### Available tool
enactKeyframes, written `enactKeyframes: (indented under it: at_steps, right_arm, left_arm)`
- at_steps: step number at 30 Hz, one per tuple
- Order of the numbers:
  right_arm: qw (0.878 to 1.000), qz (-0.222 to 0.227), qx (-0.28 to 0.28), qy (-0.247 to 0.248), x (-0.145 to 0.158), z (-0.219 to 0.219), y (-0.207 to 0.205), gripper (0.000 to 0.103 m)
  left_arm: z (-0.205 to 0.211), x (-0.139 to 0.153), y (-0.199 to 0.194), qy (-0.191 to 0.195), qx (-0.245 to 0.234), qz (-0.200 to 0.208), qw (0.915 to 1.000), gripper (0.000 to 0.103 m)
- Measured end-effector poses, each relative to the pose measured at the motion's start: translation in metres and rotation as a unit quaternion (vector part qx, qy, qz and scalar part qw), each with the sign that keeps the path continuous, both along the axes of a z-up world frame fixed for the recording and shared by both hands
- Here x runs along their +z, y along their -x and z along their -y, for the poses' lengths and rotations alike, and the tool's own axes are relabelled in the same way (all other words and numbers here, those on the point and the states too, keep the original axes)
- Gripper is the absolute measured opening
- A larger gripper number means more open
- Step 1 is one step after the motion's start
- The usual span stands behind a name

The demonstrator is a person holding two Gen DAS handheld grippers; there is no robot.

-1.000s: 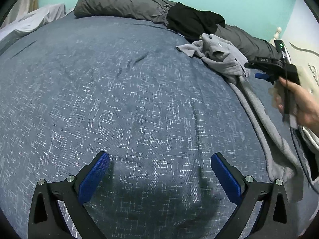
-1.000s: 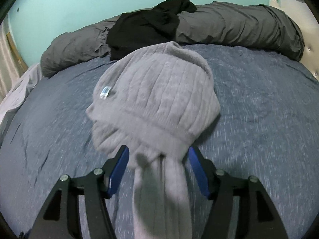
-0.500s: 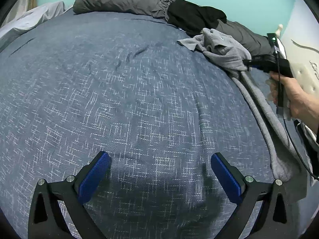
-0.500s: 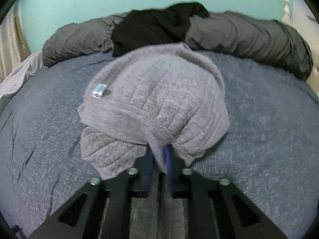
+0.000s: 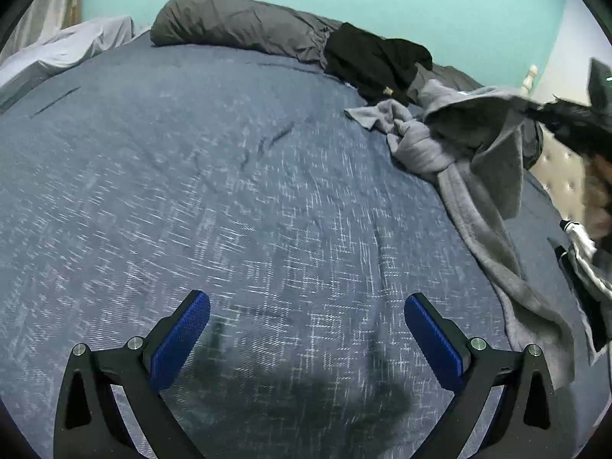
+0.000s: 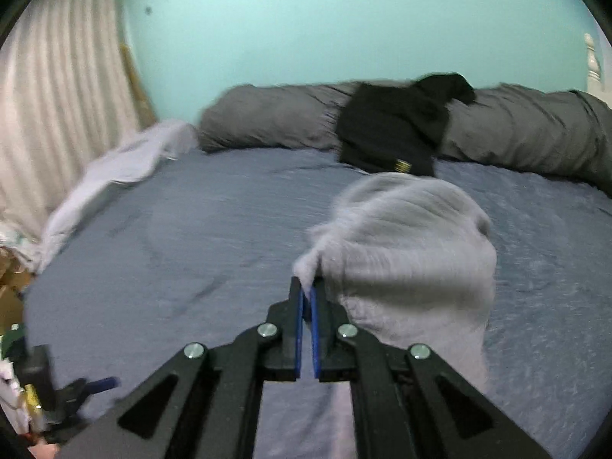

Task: Fold clothes
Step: 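Swing the held sweatshirt with the right gripper and lay it on the bed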

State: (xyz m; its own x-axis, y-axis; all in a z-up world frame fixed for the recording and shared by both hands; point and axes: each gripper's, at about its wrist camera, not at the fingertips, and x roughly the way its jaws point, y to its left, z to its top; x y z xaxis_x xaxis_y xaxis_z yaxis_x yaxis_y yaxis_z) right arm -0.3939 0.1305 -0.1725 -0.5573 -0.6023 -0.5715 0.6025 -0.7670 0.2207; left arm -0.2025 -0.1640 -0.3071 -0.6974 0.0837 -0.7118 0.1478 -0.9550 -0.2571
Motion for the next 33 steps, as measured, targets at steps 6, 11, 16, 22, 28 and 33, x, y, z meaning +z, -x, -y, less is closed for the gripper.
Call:
enactKeyframes:
  at_steps: [6, 11, 16, 22, 28, 33]
  right_arm:
    - [0.998, 0.014, 0.042, 0.046, 0.032, 0.018, -0.063, 0.003]
    - [0.994, 0.052, 0.077, 0.057, 0.012, 0.058, -0.099, 0.003]
    - [0.986, 0.108, 0.12, 0.047, -0.029, 0.105, -0.126, 0.003]
    - [0.983, 0.143, 0.115, -0.014, -0.068, 0.128, -0.147, 0.009]
    - [0.989, 0.115, 0.09, -0.017, -0.061, 0.082, -0.157, 0.016]
    - [0.996, 0.088, 0.017, 0.008, -0.045, 0.017, -0.143, 0.026]
  left_arm:
    - [0.014, 0.015, -0.022, 0.005, 0.004, -0.018, 0.9998, 0.103]
    - [0.028, 0.028, -0.04, 0.003, 0.01, -0.034, 0.9994, 0.103]
    - [0.047, 0.035, -0.06, 0.005, 0.016, -0.044, 0.9989, 0.103]
    - [0.07, 0.03, -0.068, -0.003, 0.035, -0.037, 0.9987, 0.103]
    - [0.07, 0.031, -0.063, -0.01, 0.027, -0.038, 0.9989, 0.103]
    - [0.059, 0.029, -0.056, -0.005, 0.015, -0.034, 0.9993, 0.103]
